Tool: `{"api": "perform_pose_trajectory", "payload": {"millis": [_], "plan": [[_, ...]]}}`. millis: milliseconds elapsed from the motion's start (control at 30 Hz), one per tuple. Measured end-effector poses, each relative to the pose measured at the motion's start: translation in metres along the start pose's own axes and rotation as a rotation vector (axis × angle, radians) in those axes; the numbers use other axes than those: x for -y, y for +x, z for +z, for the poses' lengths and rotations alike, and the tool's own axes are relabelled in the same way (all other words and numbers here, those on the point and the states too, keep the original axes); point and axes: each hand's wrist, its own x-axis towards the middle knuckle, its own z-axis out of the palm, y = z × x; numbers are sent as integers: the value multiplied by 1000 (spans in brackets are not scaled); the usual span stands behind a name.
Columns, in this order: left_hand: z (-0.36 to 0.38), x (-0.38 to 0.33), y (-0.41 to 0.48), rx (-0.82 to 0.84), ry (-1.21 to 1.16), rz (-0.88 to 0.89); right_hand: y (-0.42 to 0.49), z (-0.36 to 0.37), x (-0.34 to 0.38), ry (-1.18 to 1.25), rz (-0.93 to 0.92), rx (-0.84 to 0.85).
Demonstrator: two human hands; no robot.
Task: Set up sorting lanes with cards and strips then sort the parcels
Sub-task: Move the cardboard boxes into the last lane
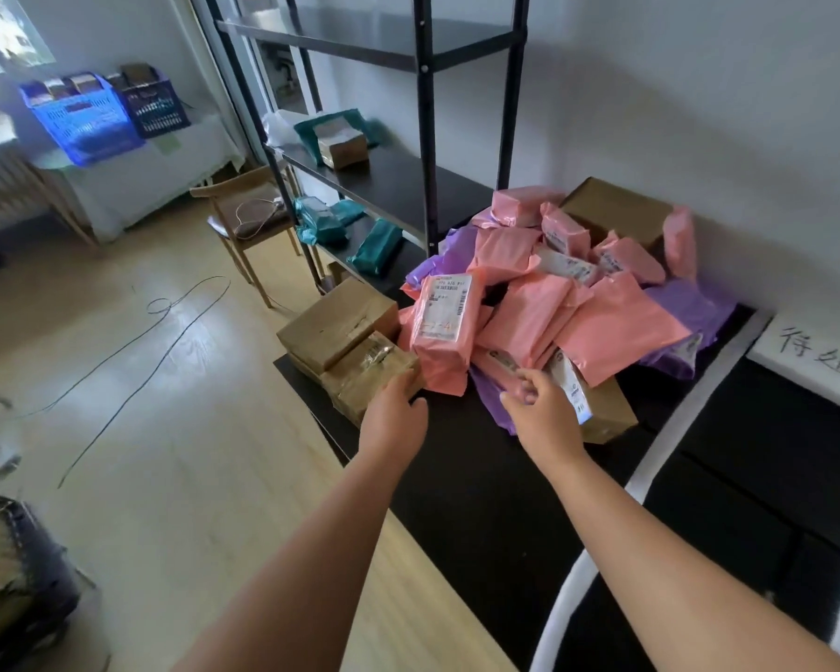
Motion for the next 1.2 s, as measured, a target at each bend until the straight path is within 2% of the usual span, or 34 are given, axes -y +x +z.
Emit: {"api": "perform_pose_trajectory", "payload": {"millis": [133,267,400,567,767,867,1033,1200], "plan": [[-1,-6,51,47,-76,-72,34,18,14,-12,22,-49],[6,-12,103,102,-69,16,68,37,23,-26,14,-69],[10,-14,157,200,-15,-52,99,60,31,-122,82,-72],[14,-11,205,261,-175,-33,127,89,41,-213,189,-76],[19,-8,228,456,-191,-175,142,111,50,-221,289,-58],[19,-9,226,458,-310,-165,141,114,54,-257,284,-91],[7,-30,212,414,-528,-119,137,102,65,-118,245,-186],[-14,-63,185,350,-693,-62,121,69,80,-29,92,-357]]}}
